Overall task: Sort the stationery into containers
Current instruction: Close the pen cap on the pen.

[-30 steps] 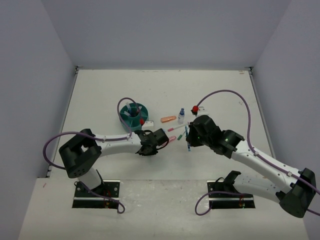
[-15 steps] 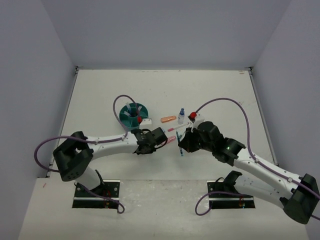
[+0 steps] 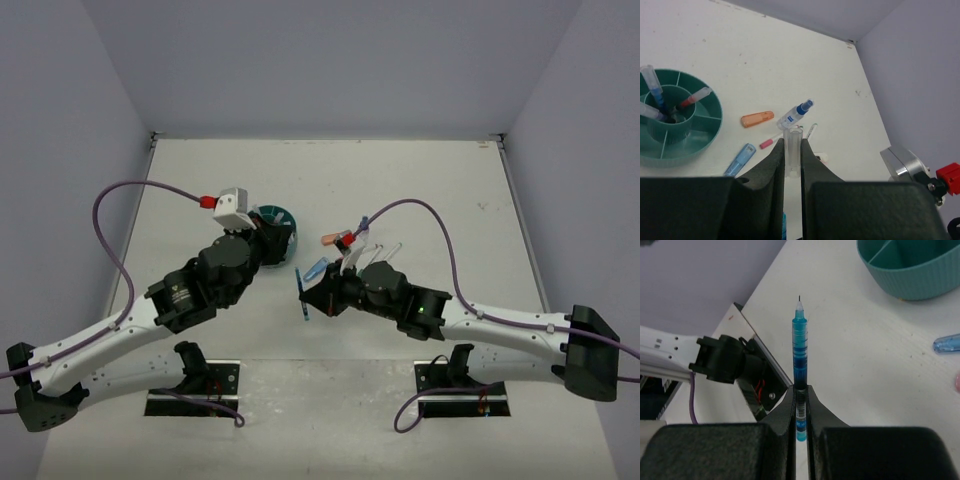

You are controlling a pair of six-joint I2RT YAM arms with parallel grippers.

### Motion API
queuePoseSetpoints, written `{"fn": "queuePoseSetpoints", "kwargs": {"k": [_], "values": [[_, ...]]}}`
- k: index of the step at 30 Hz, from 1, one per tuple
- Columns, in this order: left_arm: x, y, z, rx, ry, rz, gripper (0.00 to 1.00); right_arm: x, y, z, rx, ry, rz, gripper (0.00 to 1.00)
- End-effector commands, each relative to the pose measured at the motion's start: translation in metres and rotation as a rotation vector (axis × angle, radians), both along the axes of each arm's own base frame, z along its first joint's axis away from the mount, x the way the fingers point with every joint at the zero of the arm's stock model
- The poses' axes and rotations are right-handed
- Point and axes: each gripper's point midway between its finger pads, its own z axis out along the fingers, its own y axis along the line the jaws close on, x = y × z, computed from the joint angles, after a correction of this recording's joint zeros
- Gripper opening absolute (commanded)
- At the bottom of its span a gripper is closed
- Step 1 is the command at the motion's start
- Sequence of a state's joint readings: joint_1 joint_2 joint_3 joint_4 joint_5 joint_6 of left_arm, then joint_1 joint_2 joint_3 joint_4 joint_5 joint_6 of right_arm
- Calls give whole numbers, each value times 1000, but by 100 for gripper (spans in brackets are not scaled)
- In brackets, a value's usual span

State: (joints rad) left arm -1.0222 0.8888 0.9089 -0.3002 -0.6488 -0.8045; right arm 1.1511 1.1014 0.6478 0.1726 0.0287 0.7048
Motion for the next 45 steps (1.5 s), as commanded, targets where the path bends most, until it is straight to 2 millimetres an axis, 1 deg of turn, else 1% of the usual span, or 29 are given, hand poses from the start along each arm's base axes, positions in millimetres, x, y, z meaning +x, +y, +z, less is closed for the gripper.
{"fn": "queuePoseSetpoints", "kwargs": {"k": [1, 2, 5, 15, 23, 27, 29, 32, 36, 39, 42, 45], "values": [[-1, -7, 25, -10, -114, -70, 0, 31, 10, 54, 118, -62, -149, 0], [-3, -6, 25, -7, -111, -72, 0, 34, 9, 55, 113, -66, -168, 0], [-6, -6, 24, -14, -103, -89, 0, 35, 12, 61, 107, -83, -155, 0], [-9, -15, 4, -13, -63, -120, 0, 39, 9, 60, 90, -84, -181, 0], [-11, -19, -3, -17, -47, -141, 0, 39, 10, 64, 90, -88, -179, 0], [-10, -19, -9, -14, -39, -132, 0, 38, 11, 69, 93, -96, -167, 0], [-9, -16, -8, -14, -42, -120, 0, 37, 12, 70, 90, -95, -162, 0], [-7, -11, 1, -21, -56, -95, 0, 38, 12, 61, 70, -81, -165, 0], [-4, 0, 17, -28, -78, -42, 0, 33, 12, 50, 56, -55, -151, 0], [-3, 3, 27, -36, -98, -31, 0, 30, 15, 45, 45, -45, -130, 0], [-2, 4, 31, -39, -106, -23, 0, 27, 16, 44, 43, -42, -117, 0], [0, 4, 29, -37, -106, -18, 0, 25, 17, 44, 44, -43, -107, 0]]}}
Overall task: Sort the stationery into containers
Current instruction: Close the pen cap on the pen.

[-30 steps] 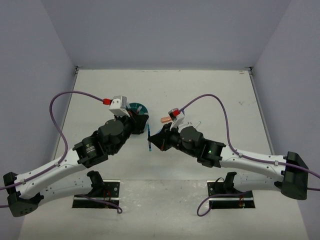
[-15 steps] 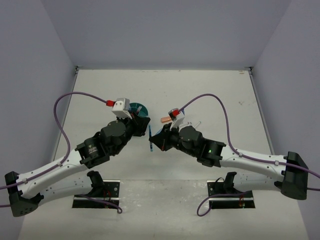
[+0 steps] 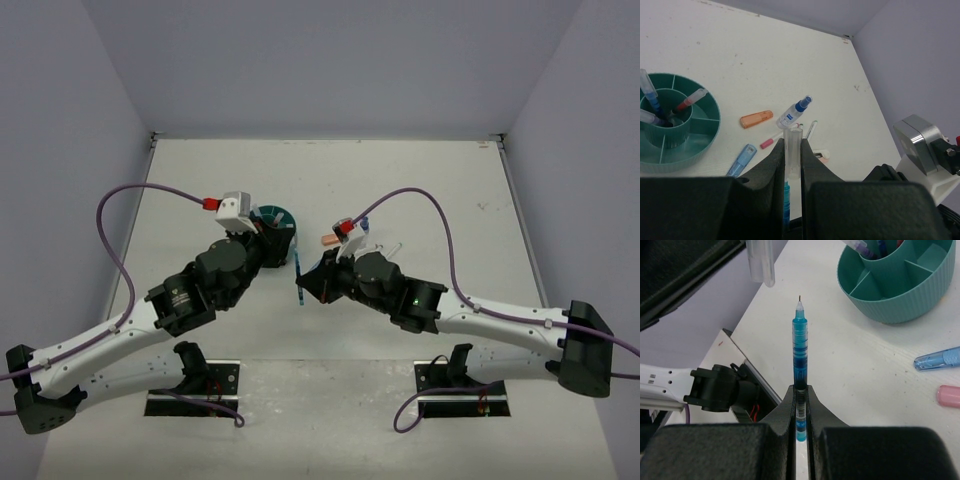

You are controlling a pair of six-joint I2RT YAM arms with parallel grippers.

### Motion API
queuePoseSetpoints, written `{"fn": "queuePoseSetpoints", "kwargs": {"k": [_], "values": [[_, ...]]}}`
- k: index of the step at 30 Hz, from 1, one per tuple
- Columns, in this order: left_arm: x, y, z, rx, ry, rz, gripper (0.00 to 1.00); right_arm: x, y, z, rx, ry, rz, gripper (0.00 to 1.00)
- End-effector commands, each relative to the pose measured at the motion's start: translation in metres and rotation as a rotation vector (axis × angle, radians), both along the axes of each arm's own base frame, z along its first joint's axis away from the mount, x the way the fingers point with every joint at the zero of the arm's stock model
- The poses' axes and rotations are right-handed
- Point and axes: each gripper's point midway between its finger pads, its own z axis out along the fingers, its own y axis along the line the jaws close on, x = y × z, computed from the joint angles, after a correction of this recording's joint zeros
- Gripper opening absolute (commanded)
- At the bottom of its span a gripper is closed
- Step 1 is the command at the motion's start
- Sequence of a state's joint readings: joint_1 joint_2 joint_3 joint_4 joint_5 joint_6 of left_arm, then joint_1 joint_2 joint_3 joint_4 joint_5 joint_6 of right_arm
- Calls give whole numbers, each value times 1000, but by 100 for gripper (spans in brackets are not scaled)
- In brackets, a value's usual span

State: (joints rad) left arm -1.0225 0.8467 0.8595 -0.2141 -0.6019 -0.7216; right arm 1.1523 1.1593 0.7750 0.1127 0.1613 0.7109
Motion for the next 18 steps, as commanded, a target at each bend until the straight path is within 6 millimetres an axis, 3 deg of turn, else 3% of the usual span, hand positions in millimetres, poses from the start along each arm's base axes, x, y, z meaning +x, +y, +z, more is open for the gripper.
{"fn": "queuePoseSetpoints", "kwargs": {"k": [1, 18], "values": [[4, 6, 23, -42, -43, 43, 0, -4, 9, 20, 52, -14, 26, 0], [4, -2, 0, -32, -7, 25, 0, 3, 4, 31, 46, -37, -22, 0]]}}
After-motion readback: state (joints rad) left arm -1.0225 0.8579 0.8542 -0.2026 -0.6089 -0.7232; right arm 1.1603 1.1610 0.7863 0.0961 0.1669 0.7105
